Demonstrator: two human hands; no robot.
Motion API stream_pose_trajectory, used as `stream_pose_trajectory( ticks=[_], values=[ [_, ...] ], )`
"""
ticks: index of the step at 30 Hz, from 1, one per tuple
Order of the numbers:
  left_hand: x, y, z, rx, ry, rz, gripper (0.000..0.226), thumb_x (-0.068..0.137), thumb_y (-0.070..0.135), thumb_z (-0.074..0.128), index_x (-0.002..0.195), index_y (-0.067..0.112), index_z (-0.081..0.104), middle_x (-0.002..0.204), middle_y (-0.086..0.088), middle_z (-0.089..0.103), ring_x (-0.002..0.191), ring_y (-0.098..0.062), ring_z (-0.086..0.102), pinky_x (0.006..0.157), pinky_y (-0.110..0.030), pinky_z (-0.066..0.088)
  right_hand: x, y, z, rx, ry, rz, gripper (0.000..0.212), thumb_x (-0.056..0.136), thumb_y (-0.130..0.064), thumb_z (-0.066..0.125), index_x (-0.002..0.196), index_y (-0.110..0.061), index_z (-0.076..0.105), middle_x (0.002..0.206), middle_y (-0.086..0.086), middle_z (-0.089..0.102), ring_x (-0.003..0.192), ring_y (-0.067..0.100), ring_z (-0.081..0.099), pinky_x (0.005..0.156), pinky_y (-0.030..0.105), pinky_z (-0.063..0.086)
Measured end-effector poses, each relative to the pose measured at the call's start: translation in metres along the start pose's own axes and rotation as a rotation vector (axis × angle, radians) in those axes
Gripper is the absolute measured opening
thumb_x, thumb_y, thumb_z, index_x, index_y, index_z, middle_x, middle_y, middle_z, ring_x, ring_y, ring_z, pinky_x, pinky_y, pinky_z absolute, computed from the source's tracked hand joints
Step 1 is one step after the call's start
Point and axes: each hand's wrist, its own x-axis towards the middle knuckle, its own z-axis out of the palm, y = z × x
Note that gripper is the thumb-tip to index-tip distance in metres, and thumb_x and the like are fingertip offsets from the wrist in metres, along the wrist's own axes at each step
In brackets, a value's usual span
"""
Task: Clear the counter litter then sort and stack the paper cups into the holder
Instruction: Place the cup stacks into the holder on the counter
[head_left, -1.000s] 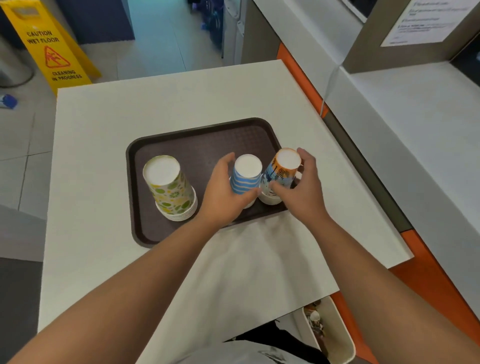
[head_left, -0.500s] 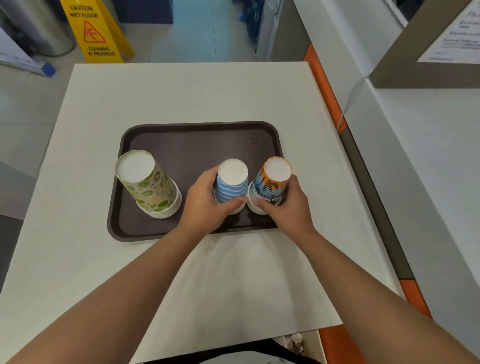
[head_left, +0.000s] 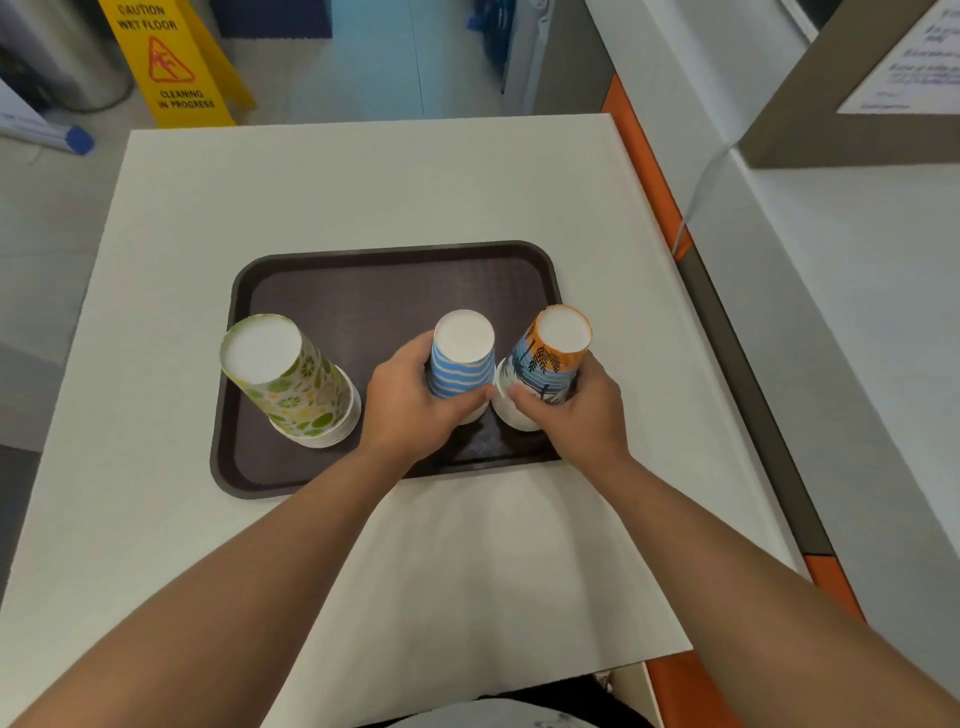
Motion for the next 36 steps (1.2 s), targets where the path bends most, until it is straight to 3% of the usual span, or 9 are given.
stream_pose_trajectory(
  ticks=[5, 12, 18, 21, 24, 31, 36],
  values=[
    [0.007, 0.006, -0.013, -0.025, -0.003, 0.015, 0.059, 0.062, 0.042, 0.088, 0.115, 0.03, 0.064, 0.102, 0.019, 0.068, 0.096, 0.003, 0.064, 0.086, -0.024, 0.054, 0.0, -0.01, -0.002, 0.0, 0.039, 0.049, 0.055, 0.065, -0.036, 0.085, 0.113, -0.024, 0.061, 0.105, -0.009, 0.069, 0.096, 0.007, 0.066, 0.084, 0.03, 0.056],
    [0.033, 0.053, -0.022, -0.054, -0.055, 0.069, 0.045, 0.061, 0.044, 0.087, 0.099, 0.037, 0.064, 0.088, 0.027, 0.066, 0.088, 0.013, 0.062, 0.08, -0.019, 0.053, 0.003, -0.039, -0.036, 0.026, 0.2, 0.047, 0.057, 0.065, -0.037, 0.086, 0.114, -0.024, 0.06, 0.101, -0.016, 0.064, 0.088, -0.006, 0.06, 0.07, 0.009, 0.046],
    [0.069, 0.15, 0.006, -0.138, -0.147, 0.213, 0.05, 0.059, 0.047, 0.087, 0.101, 0.029, 0.068, 0.093, 0.018, 0.072, 0.085, 0.005, 0.067, 0.081, -0.033, 0.057, 0.018, -0.07, -0.129, 0.019, 0.408, 0.014, 0.051, 0.062, -0.037, 0.086, 0.105, -0.031, 0.06, 0.088, -0.026, 0.063, 0.082, -0.012, 0.061, 0.066, 0.005, 0.047],
    [0.086, 0.212, 0.038, -0.203, -0.189, 0.325, 0.049, 0.057, 0.048, 0.087, 0.099, 0.032, 0.068, 0.091, 0.02, 0.072, 0.083, 0.007, 0.066, 0.08, -0.033, 0.058, 0.025, -0.079, -0.194, -0.022, 0.521, 0.0, 0.054, 0.063, -0.037, 0.086, 0.109, -0.026, 0.061, 0.09, -0.022, 0.063, 0.083, -0.009, 0.061, 0.066, 0.004, 0.046],
    [0.097, 0.274, 0.086, -0.256, -0.25, 0.416, 0.048, 0.057, 0.045, 0.088, 0.099, 0.033, 0.067, 0.089, 0.023, 0.07, 0.082, 0.012, 0.065, 0.078, -0.028, 0.059, 0.03, -0.082, -0.265, -0.089, 0.623, -0.016, 0.058, 0.064, -0.038, 0.085, 0.114, -0.022, 0.061, 0.096, -0.016, 0.064, 0.086, -0.001, 0.061, 0.071, 0.012, 0.047],
    [0.126, 0.403, 0.214, -0.309, -0.336, 0.58, 0.055, 0.058, 0.044, 0.088, 0.108, 0.029, 0.068, 0.094, 0.019, 0.068, 0.087, 0.001, 0.066, 0.081, -0.034, 0.058, 0.06, -0.054, -0.42, -0.225, 0.796, 0.003, 0.061, 0.063, -0.041, 0.085, 0.116, -0.021, 0.062, 0.105, -0.008, 0.068, 0.094, 0.009, 0.064, 0.082, 0.027, 0.052],
    [0.152, 0.475, 0.305, -0.298, -0.365, 0.655, 0.058, 0.06, 0.044, 0.087, 0.111, 0.026, 0.067, 0.107, 0.011, 0.072, 0.087, 0.0, 0.064, 0.079, -0.029, 0.058, 0.093, -0.026, -0.514, -0.257, 0.87, 0.039, 0.054, 0.065, -0.041, 0.084, 0.113, -0.024, 0.064, 0.099, -0.01, 0.067, 0.088, 0.008, 0.063, 0.076, 0.026, 0.049]
  ],
)
